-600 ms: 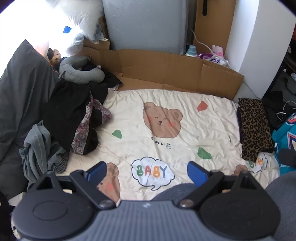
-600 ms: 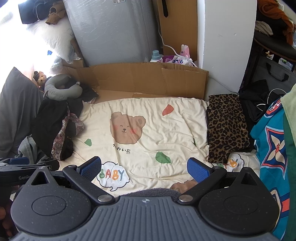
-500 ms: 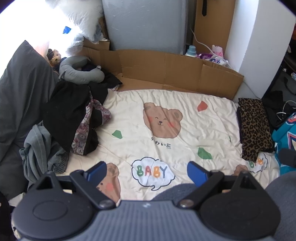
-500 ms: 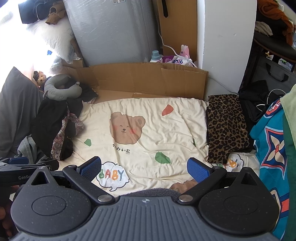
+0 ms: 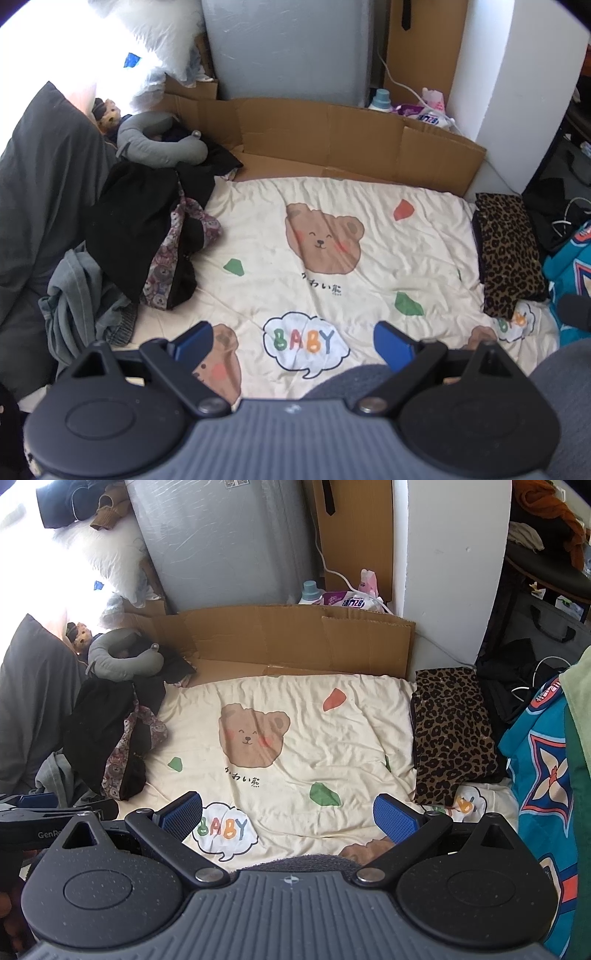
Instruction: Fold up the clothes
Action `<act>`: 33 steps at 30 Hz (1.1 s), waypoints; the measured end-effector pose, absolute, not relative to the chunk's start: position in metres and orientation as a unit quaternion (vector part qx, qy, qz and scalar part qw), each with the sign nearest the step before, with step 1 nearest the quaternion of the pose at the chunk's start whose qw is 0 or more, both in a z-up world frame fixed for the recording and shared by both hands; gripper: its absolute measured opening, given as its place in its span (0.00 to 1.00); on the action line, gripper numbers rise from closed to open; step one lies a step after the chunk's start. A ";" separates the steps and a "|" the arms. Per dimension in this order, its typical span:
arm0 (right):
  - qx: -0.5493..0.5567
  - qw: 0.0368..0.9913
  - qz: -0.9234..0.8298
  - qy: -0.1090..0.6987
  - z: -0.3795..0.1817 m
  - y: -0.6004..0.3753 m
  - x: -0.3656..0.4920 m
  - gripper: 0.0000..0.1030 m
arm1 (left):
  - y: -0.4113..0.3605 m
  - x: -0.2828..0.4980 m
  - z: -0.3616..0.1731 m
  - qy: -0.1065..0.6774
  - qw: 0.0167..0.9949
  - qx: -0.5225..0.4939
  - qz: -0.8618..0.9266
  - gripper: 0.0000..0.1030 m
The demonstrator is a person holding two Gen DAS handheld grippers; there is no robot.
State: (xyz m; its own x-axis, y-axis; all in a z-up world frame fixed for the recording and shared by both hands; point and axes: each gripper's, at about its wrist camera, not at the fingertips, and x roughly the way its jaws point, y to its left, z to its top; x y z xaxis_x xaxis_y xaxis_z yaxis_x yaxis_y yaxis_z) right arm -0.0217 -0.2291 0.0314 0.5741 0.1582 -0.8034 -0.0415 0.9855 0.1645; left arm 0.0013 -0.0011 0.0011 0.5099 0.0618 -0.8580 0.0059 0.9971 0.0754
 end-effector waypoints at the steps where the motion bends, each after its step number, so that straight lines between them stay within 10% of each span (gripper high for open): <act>1: 0.064 0.885 0.057 0.458 0.031 -0.229 -0.022 0.99 | -0.001 0.001 0.001 0.494 0.868 0.035 0.016 0.92; 33: 0.065 0.887 0.051 0.454 0.033 -0.231 -0.024 0.99 | 0.002 0.002 0.000 0.497 0.867 0.025 0.017 0.92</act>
